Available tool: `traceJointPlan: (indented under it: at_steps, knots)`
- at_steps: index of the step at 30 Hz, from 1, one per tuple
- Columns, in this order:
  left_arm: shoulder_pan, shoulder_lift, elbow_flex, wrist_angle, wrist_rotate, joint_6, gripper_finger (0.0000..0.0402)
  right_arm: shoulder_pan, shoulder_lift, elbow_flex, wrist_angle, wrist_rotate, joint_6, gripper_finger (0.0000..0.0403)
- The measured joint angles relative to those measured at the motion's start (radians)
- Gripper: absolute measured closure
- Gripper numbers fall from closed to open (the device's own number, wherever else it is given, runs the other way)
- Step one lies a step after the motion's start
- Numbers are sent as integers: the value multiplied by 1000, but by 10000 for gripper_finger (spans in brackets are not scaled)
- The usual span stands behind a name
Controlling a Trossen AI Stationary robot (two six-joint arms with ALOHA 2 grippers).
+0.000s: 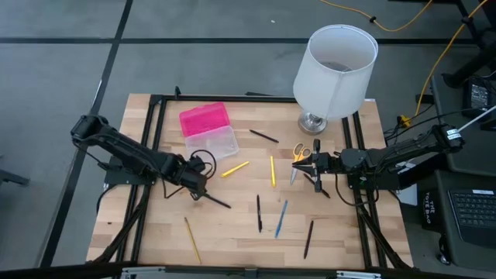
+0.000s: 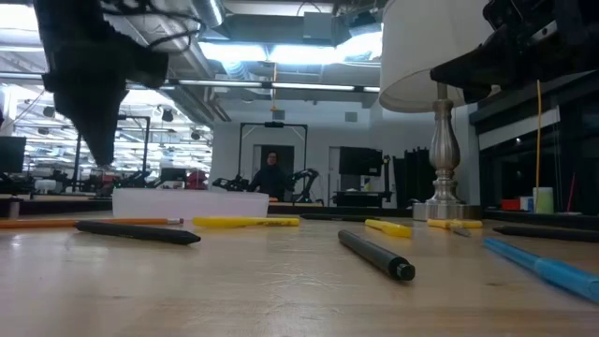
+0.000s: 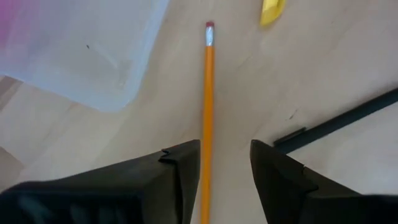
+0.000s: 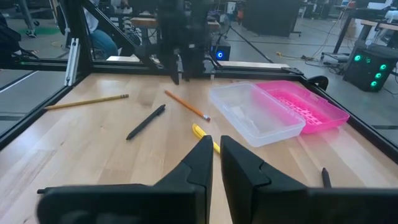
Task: Pick & place school supplies into a supply box
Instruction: Put the orange pencil into the pink supply box
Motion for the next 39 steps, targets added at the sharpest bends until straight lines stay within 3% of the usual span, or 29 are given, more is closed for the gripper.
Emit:
traceJointPlan:
  at_steps: [8, 22, 27, 39]
  knots:
    - [1, 113, 0, -9, 65, 38, 268, 0, 0, 0, 0, 0, 1, 366]
    - [45, 169, -3, 2, 22, 101, 268, 0, 0, 0, 0, 0, 0, 366]
    - [68, 180, -37, 68, 84, 121, 267, 0, 0, 0, -2, 0, 0, 366]
    - [66, 178, -79, 120, 106, 121, 267, 0, 0, 0, -5, 0, -2, 366]
